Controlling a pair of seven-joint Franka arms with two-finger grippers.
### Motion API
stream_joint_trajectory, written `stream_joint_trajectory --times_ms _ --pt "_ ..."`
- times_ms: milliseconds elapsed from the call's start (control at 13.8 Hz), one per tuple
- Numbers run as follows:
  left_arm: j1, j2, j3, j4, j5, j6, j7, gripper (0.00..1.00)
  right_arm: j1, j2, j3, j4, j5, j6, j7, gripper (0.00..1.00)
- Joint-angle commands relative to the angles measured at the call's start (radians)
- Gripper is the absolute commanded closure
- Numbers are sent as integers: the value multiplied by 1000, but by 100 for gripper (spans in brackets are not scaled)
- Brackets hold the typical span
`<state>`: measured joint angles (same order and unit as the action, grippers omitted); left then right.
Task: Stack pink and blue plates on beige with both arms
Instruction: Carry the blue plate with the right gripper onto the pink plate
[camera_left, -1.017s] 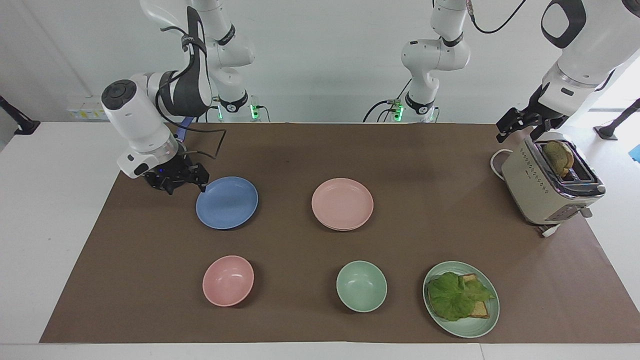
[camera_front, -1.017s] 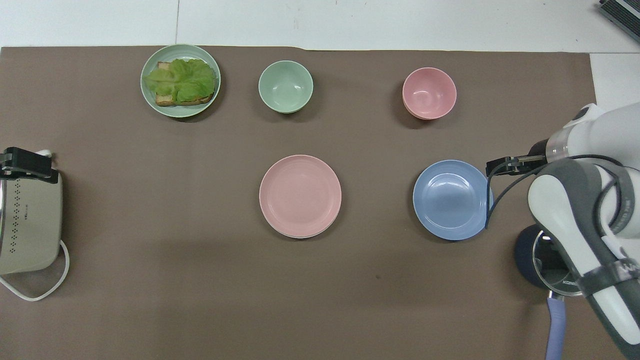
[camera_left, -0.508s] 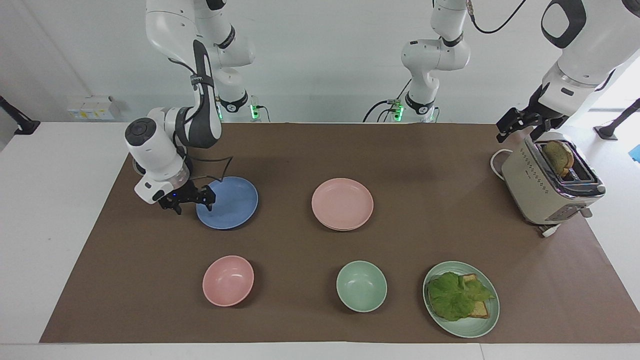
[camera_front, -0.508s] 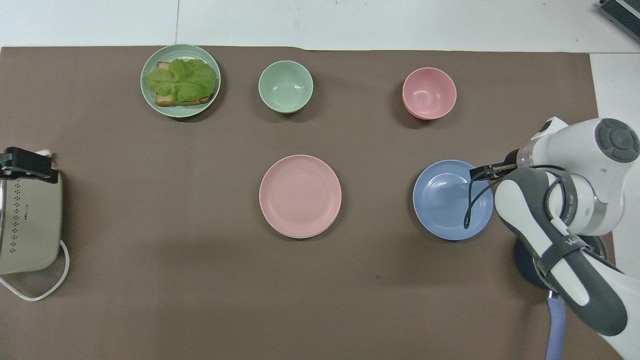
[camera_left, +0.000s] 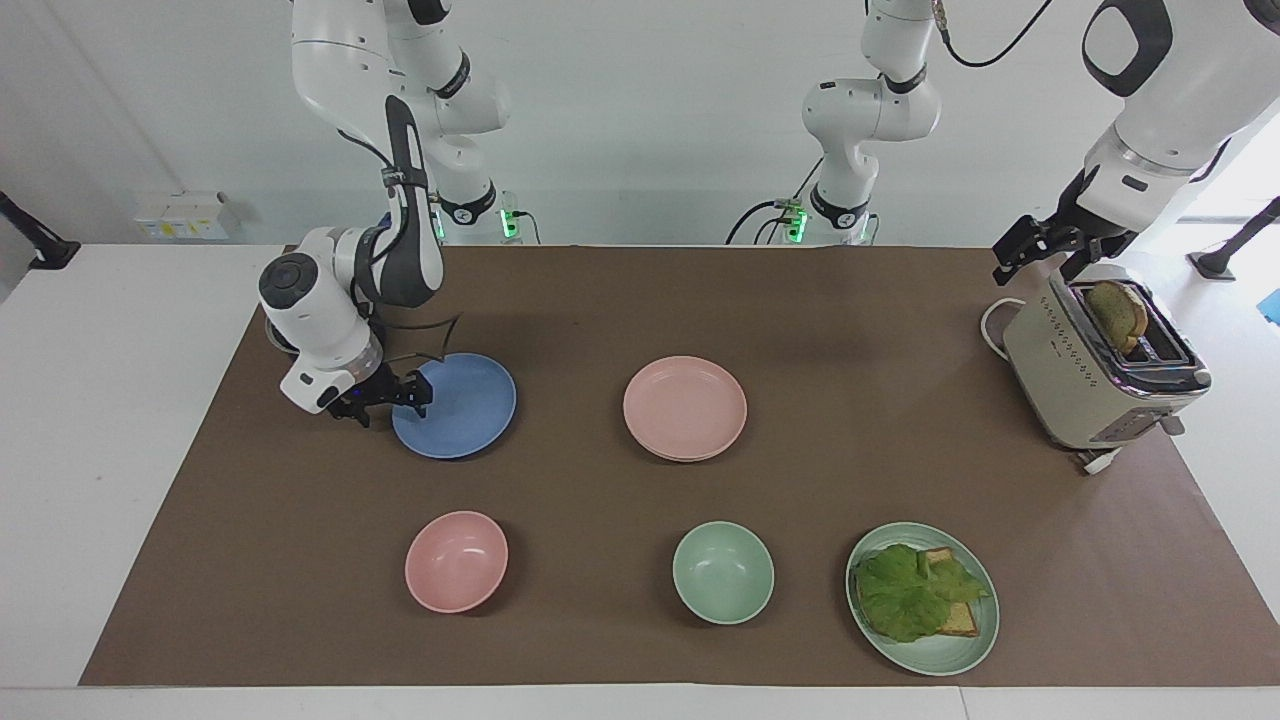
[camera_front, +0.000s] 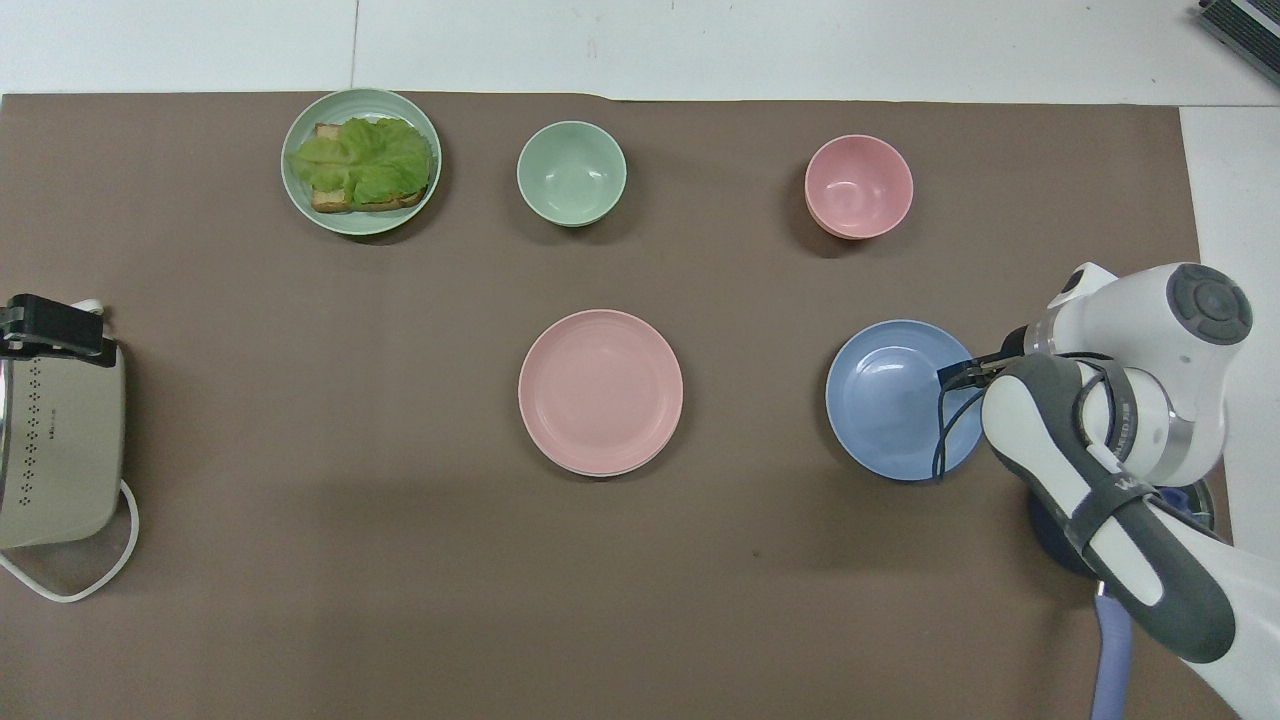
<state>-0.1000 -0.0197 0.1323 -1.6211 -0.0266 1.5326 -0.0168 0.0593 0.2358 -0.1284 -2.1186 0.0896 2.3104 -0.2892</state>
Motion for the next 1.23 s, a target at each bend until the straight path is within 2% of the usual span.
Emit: stream_joint_trajectory --times_ms 0,73,290,581,944,1162 --pt "5 -23 -5 -20 17 0 3 0 -10 -13 7 -20 19 21 -36 86" --pt "6 -23 -5 -20 17 0 3 0 -10 -13 7 -20 19 21 -33 100" --pt "5 -23 -5 -20 17 0 3 0 -12 3 7 17 19 1 -28 100" --pt "6 -23 -5 -20 17 0 3 0 -12 -4 7 92 21 -90 -34 100" --pt "6 -23 -5 -20 17 0 3 0 -9 -147 10 117 22 -161 -18 100" --pt "5 -23 -5 -20 17 0 3 0 -3 -190 9 230 102 -313 -16 100"
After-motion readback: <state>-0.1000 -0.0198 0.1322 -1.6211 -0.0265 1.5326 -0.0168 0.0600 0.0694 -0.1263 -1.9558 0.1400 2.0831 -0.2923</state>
